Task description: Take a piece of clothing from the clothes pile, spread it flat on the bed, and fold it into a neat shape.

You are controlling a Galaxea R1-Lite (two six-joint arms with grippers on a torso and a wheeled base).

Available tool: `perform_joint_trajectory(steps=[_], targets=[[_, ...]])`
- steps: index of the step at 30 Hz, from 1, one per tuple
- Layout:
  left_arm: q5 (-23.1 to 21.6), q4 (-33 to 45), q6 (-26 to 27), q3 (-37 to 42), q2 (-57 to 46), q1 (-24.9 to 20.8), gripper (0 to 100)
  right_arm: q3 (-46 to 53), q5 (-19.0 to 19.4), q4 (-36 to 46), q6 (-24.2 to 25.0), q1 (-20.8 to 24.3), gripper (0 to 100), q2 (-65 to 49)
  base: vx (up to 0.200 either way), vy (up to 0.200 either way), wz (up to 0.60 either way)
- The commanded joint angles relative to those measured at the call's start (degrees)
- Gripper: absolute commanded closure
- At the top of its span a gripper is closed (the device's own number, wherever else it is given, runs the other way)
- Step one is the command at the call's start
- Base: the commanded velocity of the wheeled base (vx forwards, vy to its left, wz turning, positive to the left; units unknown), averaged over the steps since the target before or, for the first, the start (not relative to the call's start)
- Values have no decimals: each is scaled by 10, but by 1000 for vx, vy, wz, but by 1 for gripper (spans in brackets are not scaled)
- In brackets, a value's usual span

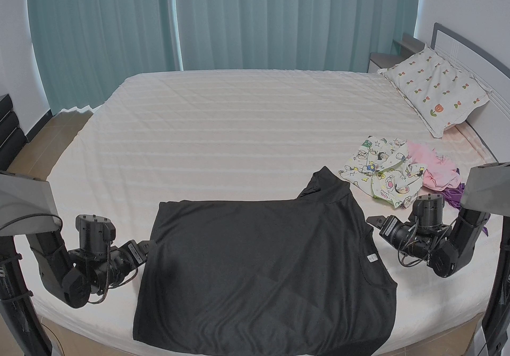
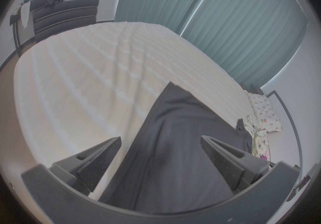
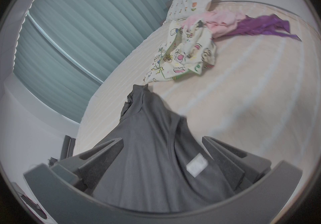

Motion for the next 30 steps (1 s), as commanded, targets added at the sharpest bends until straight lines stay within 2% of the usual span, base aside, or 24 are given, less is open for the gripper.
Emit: perform_joint_trajectory(steps=[1,5,11,14,17,19,30], targets=[[-2,-10,-37,86,-62,-38,0,93,1,-41,50,20,0,-66,-200,0,0],[-3,-10,-57,109,-56,-47,0,130,7,-79,78,21,0,-44,-200,0,0],[-22,-12,-70,129,-29,-52,0,148,7,-125,79,21,0,-12,-200,0,0],[-21,-41,-71,135,21,-48,0,158,7,-137,81,21,0,-5,-200,0,0],[-20,-76,-68,149,54,-48,0,160,8,-138,81,21,0,-5,0,0,0],[-18,-140,-64,169,99,-48,0,165,16,-140,88,21,0,-7,0,0,0],[-11,-261,-17,158,212,-34,0,177,23,-176,92,29,0,-9,0,0,0]])
